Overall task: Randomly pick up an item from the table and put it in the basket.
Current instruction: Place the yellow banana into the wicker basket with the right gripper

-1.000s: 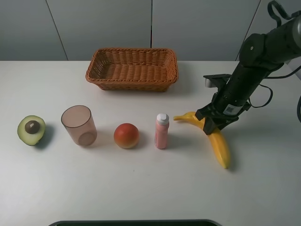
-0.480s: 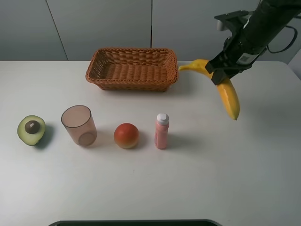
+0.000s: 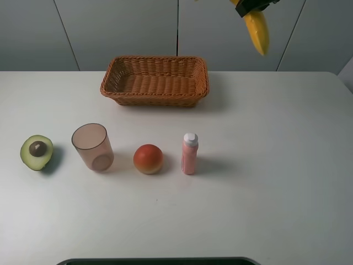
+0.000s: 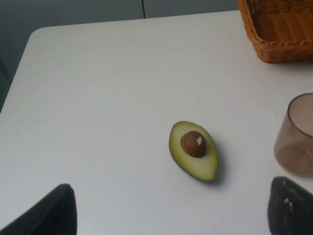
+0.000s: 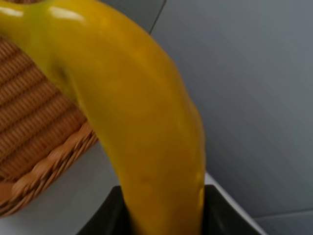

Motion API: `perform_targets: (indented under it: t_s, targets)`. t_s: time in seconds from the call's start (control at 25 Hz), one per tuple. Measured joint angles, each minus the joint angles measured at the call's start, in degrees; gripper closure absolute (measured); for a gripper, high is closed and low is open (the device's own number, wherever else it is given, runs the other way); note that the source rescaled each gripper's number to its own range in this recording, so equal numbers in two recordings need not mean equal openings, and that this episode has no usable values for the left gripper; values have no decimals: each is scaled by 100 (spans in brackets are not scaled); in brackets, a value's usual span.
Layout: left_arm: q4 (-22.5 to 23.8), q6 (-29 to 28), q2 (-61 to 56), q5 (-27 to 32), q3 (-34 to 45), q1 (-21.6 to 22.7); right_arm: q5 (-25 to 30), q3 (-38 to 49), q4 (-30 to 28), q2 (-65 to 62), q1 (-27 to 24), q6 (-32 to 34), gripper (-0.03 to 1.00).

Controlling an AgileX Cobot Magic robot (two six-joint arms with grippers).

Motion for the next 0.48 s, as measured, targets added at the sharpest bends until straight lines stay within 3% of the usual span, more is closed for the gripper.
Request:
perform_targets:
  t_s: [0.16,0.48]
  targets:
    - [0,0,0,0,0,0,-452,-467,36,539,445,-748,95]
    - [0,0,0,0,0,0,-544,-1722,48,2182,1087,-949,95]
